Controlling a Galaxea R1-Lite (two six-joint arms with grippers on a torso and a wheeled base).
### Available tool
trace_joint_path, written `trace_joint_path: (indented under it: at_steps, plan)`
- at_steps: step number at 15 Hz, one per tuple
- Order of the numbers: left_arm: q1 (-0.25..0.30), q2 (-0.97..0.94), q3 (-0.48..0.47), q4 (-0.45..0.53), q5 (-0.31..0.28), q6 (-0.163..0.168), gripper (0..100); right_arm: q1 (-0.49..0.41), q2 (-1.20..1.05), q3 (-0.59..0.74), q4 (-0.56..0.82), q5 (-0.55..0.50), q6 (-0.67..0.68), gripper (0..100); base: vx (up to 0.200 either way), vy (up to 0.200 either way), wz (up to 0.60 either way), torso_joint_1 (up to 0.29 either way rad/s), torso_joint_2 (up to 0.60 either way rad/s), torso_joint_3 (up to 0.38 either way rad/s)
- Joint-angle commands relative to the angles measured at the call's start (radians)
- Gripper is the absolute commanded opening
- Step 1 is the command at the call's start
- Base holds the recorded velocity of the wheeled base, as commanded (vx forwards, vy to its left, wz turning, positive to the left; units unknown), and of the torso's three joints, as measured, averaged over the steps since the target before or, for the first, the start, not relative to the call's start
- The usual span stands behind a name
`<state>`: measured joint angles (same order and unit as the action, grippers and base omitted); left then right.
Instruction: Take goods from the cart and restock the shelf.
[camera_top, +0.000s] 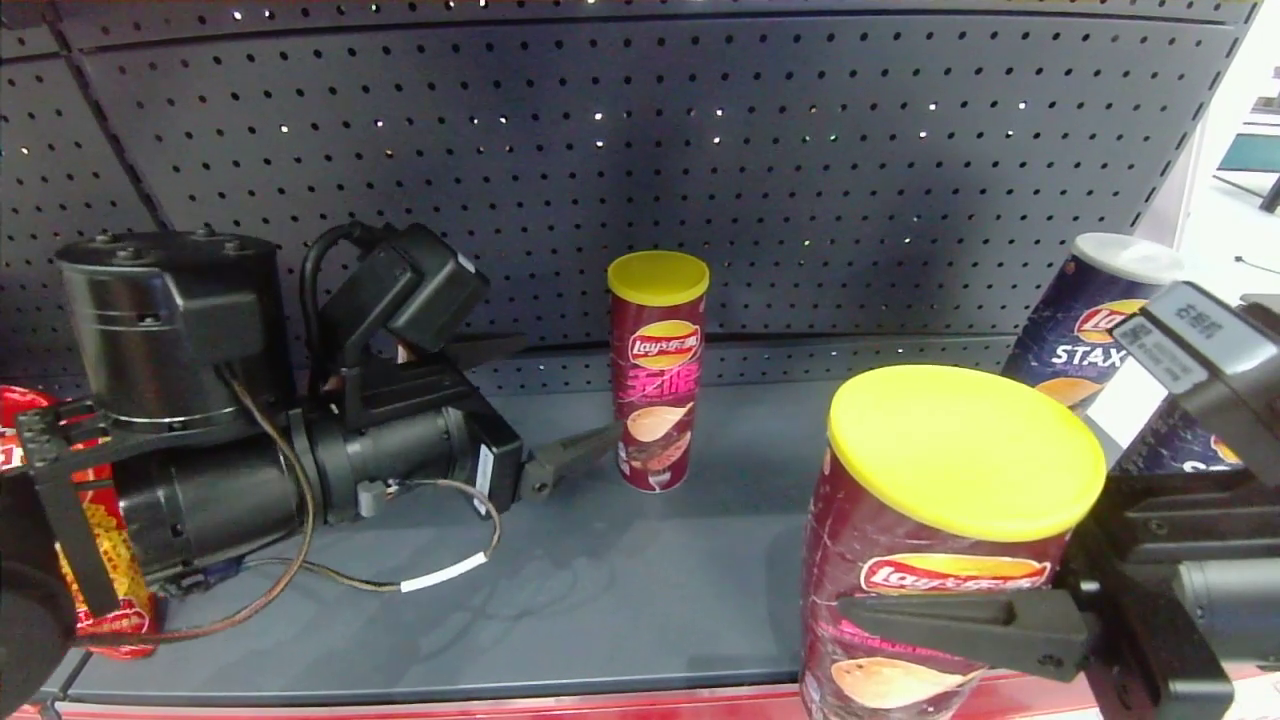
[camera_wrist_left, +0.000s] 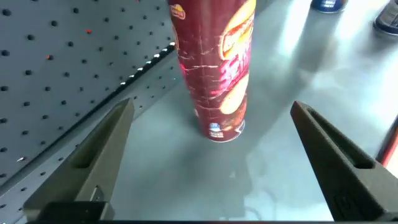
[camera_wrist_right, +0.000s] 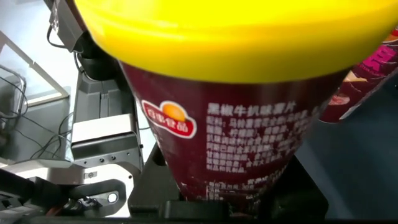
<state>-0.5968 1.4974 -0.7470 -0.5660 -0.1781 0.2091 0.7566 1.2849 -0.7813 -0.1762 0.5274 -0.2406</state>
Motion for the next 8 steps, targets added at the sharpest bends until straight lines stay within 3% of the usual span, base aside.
trace_joint_path:
  at_steps: [1,4,8]
  plan:
    - [0.089,0.0,-0.012,0.0,-0.083,-0.001,100,-0.002,-0.004,-0.001,0.0,0.0,0.0,0,0.0,0.0,0.0,0.0,0.0,0.0]
    - [0.164,0.03,-0.012,-0.009,-0.136,0.006,100,-0.002,0.001,-0.001,0.0,0.0,0.0,0,0.0,0.0,0.0,0.0,0.0,0.0]
    - [0.161,0.093,-0.034,-0.041,-0.169,0.006,100,-0.003,0.007,-0.001,0.0,0.0,0.0,0,0.0,0.0,0.0,0.0,0.0,0.0]
